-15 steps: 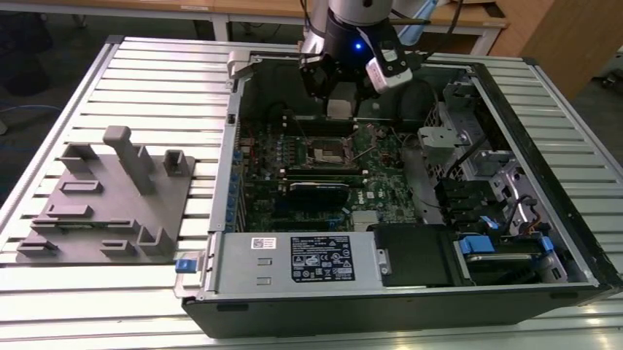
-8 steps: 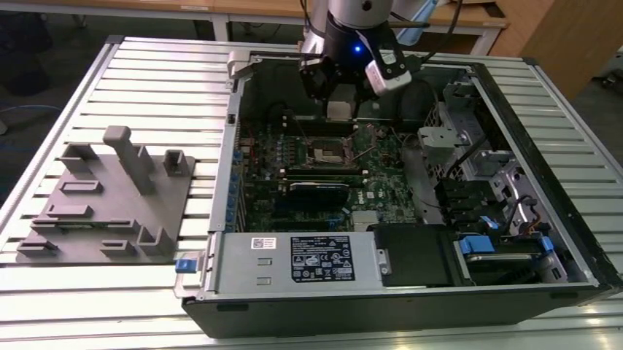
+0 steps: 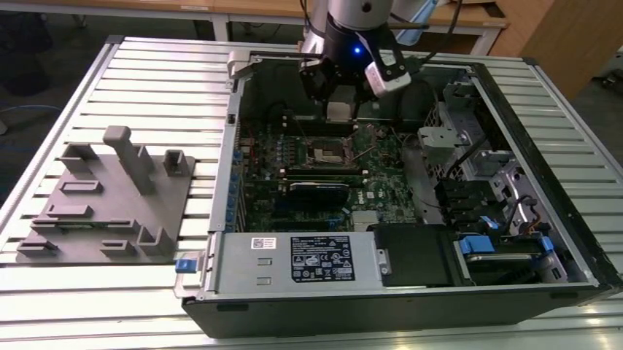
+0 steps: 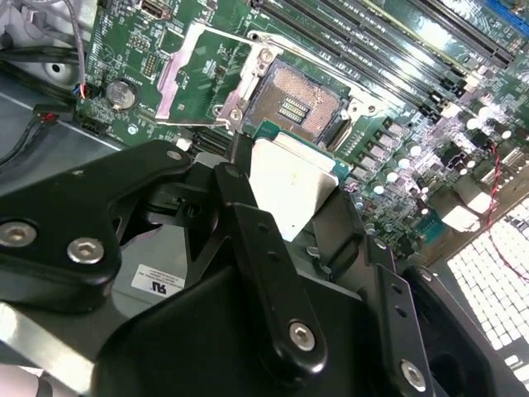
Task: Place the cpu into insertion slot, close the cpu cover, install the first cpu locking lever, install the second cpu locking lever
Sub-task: 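Place the cpu into insertion slot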
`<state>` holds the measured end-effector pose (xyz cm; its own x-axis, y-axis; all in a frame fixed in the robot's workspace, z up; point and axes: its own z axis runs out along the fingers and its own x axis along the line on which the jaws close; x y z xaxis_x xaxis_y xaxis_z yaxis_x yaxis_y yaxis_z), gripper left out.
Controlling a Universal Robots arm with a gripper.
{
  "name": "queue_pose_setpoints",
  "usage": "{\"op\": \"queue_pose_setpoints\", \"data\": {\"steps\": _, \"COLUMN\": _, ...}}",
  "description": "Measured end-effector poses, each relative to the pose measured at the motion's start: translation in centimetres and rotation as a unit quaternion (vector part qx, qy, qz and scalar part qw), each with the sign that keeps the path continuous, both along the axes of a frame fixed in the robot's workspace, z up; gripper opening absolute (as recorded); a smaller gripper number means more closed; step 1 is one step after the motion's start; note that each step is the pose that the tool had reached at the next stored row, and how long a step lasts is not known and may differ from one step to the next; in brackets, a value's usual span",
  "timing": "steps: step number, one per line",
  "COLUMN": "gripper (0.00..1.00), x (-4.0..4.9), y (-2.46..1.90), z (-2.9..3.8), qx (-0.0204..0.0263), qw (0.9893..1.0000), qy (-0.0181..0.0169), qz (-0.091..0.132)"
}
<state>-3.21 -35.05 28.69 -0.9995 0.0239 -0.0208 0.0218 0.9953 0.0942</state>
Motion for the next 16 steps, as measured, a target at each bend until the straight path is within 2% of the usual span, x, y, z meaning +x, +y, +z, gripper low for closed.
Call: {"op": "queue_pose_setpoints", "data": {"steps": 16, "gripper": 0.54, "x": 0.00, "y": 0.00, "z": -0.62, "qx": 0.0001, "qw": 1.0000, "qy": -0.0001, "qz": 0.000}}
